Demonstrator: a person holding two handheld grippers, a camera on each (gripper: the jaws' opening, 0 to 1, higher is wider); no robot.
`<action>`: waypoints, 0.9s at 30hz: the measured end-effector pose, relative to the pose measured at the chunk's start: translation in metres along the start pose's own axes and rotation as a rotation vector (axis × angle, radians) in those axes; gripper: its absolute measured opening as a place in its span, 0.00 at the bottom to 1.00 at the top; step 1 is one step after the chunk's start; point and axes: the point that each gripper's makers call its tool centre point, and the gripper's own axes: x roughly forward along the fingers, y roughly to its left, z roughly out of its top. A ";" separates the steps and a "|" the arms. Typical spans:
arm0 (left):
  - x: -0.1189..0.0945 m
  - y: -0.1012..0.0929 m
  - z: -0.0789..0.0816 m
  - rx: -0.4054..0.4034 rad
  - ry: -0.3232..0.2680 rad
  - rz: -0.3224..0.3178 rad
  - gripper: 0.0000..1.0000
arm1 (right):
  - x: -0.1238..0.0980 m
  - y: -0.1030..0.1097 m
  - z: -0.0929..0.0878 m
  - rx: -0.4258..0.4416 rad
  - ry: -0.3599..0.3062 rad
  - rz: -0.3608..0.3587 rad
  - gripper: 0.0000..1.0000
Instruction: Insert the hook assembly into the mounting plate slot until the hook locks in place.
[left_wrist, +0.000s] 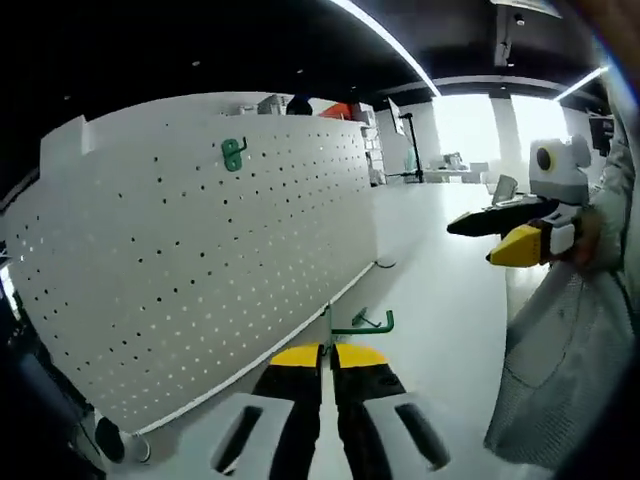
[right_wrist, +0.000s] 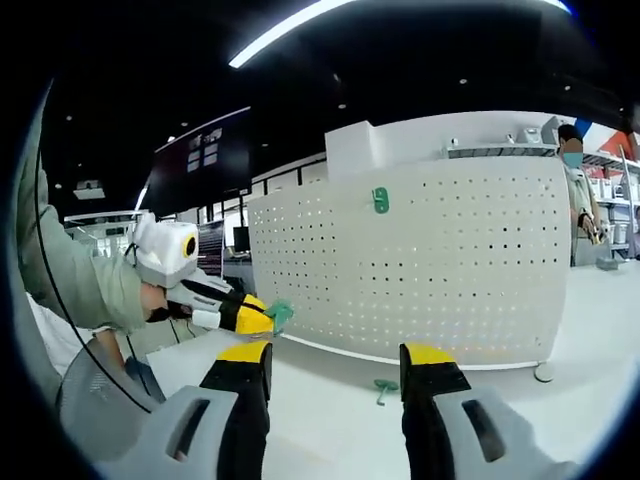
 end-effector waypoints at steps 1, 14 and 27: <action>-0.003 -0.001 0.004 -0.021 -0.025 0.007 0.04 | 0.000 0.000 -0.001 -0.001 0.003 0.001 0.49; -0.028 -0.012 0.005 -0.161 -0.124 0.090 0.04 | 0.002 0.003 -0.005 -0.016 0.022 0.011 0.49; -0.038 -0.025 0.014 -0.125 -0.228 0.140 0.04 | 0.002 0.004 -0.005 -0.016 0.025 0.016 0.49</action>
